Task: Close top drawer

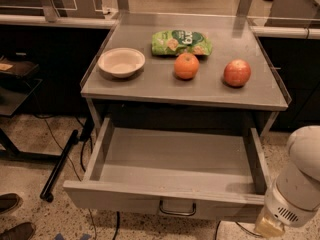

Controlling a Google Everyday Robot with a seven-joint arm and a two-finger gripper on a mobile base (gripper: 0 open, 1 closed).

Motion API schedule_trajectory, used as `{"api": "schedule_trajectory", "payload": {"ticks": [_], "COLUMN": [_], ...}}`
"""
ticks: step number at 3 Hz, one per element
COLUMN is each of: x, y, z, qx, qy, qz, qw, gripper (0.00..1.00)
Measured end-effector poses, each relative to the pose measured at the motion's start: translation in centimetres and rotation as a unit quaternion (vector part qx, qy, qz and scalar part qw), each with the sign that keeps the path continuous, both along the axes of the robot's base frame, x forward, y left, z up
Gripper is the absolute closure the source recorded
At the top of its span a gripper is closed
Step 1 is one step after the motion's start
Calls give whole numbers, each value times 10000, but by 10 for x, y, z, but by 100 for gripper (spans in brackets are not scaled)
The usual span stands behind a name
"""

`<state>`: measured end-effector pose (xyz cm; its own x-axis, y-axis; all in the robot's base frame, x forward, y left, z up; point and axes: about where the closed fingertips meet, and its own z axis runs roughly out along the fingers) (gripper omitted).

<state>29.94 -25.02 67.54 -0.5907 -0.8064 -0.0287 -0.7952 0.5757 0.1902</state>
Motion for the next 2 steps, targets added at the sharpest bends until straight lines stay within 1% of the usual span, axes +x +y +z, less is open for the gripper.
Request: {"api": "schedule_trajectory", "payload": {"ticks": [1,2], "x": [26,37], "y": [-6,-6], "z": [3,-4], "qx": [-102,-149], "qy": [-308,-384], "qz": [-139,-183], "qw": [9994,9990], "gripper": [100,100]}}
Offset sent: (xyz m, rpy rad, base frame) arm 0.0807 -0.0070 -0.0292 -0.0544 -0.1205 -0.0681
